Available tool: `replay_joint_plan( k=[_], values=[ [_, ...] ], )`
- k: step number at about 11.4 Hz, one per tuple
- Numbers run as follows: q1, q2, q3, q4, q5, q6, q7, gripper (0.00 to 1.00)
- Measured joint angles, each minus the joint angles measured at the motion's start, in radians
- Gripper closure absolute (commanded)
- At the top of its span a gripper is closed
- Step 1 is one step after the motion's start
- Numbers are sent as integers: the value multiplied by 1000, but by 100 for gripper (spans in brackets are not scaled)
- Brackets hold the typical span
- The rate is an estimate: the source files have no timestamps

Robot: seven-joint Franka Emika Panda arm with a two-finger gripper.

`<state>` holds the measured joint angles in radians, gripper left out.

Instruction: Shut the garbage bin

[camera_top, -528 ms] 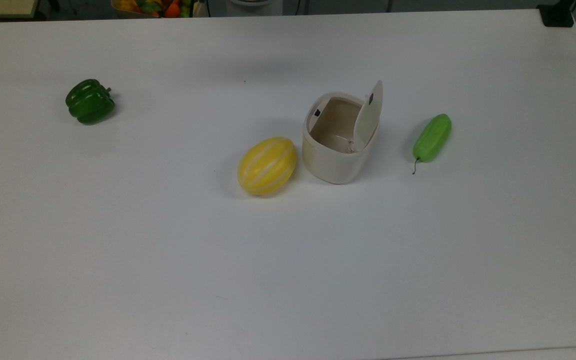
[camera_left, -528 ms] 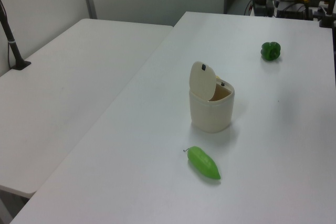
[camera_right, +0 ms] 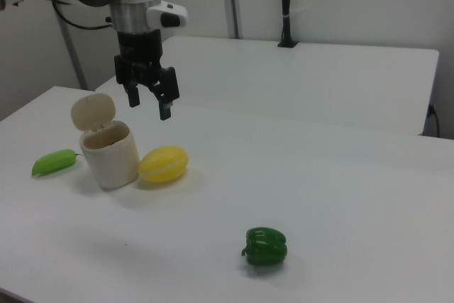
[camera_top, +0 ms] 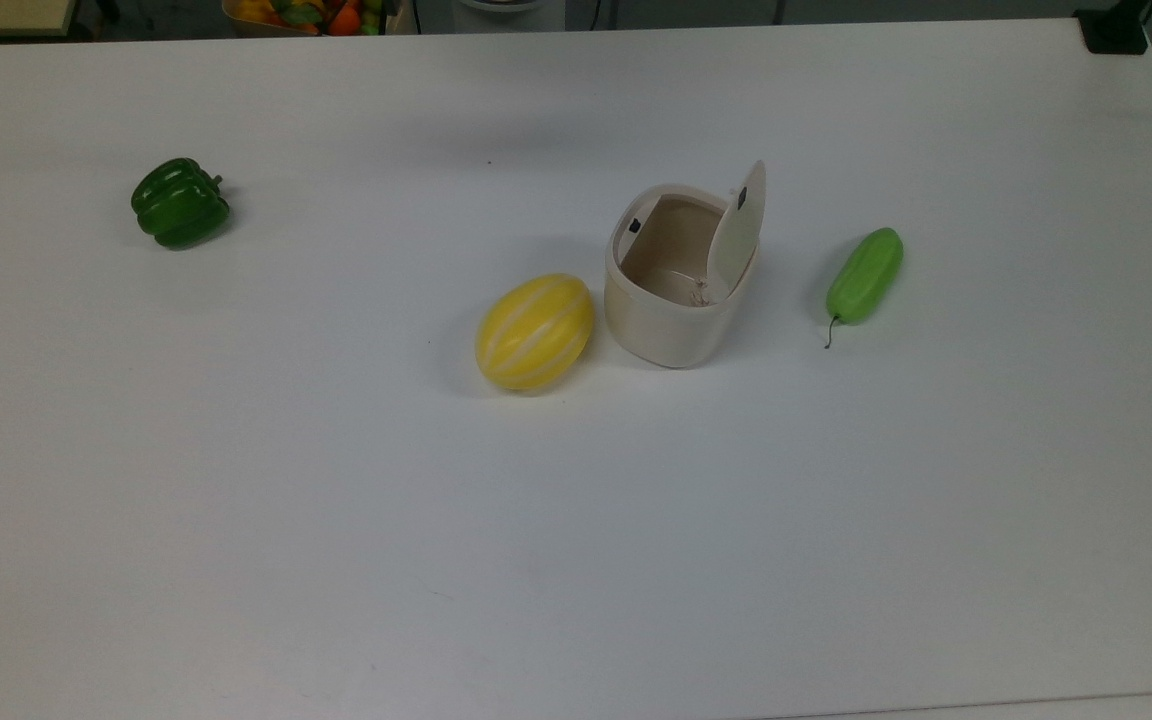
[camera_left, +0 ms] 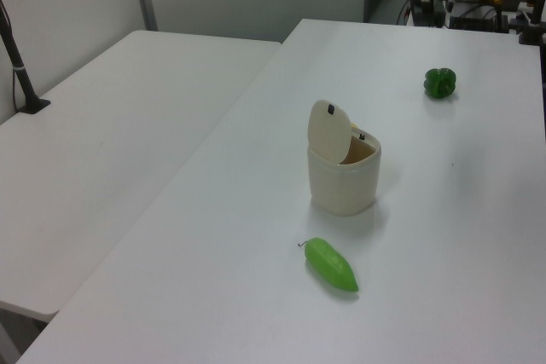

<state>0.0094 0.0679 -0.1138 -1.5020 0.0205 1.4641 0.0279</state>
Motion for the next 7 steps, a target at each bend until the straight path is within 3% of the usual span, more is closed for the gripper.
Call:
replay_joint_plan(
  k=[7],
  values=[
    [0,6,1,-1,14,0,0,0]
  ],
)
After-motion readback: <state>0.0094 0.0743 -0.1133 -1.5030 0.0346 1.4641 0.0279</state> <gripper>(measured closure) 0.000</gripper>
